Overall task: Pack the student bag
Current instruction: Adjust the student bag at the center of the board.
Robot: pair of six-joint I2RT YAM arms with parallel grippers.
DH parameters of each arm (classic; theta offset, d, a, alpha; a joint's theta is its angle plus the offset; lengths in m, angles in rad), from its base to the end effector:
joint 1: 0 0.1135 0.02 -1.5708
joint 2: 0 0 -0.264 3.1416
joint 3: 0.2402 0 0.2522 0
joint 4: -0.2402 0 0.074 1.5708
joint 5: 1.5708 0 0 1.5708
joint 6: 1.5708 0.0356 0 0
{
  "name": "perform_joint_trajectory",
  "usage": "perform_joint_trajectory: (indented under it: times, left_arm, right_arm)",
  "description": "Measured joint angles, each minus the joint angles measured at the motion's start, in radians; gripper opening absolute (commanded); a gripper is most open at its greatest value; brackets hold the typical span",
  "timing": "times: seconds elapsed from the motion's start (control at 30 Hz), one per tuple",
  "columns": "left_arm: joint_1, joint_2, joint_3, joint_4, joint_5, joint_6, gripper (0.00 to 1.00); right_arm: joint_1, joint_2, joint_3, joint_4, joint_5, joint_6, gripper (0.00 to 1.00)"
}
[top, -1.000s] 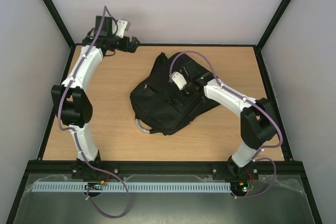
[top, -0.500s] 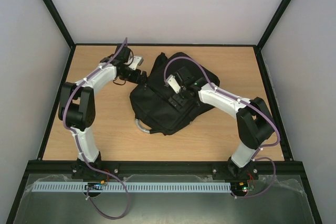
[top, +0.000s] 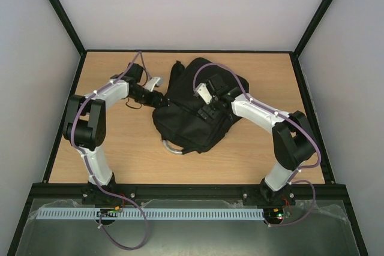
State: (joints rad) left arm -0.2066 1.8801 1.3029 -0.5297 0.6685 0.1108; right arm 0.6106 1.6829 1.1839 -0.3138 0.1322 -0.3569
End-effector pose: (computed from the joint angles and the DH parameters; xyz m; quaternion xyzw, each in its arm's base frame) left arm 0.3713 -0.1004 0.1904 0.2198 0.8959 -0.3293 0.2016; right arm 0.3046 0.2074 0.2319 -0.4095 0.8320 -0.0142 0.3740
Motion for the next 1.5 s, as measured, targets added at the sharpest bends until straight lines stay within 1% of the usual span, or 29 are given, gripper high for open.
perform_joint_trajectory:
  times: [0.1,0.17,0.37,0.47,0.6,0.67,0.9,1.07,1.2,1.33,1.4,1.5]
  left_arm:
    - [-0.004,-0.017,-0.043,-0.012,0.042,0.032,0.44]
    - [-0.014,-0.026,-0.064,-0.024,0.059,0.061,0.39]
    - [-0.092,-0.035,-0.075,-0.078,0.048,0.153,0.38]
    - [-0.135,-0.035,-0.074,-0.101,0.033,0.185,0.38]
    - [-0.163,-0.035,-0.061,-0.137,0.032,0.218,0.39]
    - [-0.173,-0.035,-0.054,-0.148,0.029,0.226,0.41]
    - [-0.185,-0.034,-0.042,-0.180,0.020,0.256,0.46]
    - [-0.146,-0.047,-0.042,-0.209,0.047,0.296,0.50]
    - [-0.089,-0.093,-0.037,-0.242,0.072,0.335,0.51]
    - [-0.022,-0.104,0.018,-0.271,0.118,0.326,0.54]
    - [0.010,-0.097,0.042,-0.264,0.146,0.287,0.57]
    - [0.056,-0.074,0.048,-0.212,0.193,0.159,0.60]
  right_arm:
    - [-0.038,0.003,0.005,-0.008,0.006,-0.008,0.99]
    - [-0.056,0.014,0.023,-0.018,0.014,-0.013,1.00]
    - [-0.077,0.079,0.102,-0.055,0.048,-0.024,1.00]
    - [-0.085,0.132,0.168,-0.079,0.068,-0.029,1.00]
    - [-0.089,0.197,0.251,-0.085,0.087,-0.029,1.00]
    - [-0.089,0.217,0.276,-0.082,0.090,-0.028,1.00]
    - [-0.082,0.229,0.289,-0.073,0.114,-0.021,0.99]
    - [-0.081,0.201,0.290,-0.081,0.103,-0.012,0.99]
    - [-0.073,0.153,0.301,-0.086,0.063,0.011,0.99]
    - [-0.067,0.120,0.354,-0.101,0.004,0.042,1.00]
    - [-0.066,0.111,0.385,-0.121,-0.046,0.056,0.93]
    - [-0.065,0.109,0.422,-0.146,-0.159,0.073,0.80]
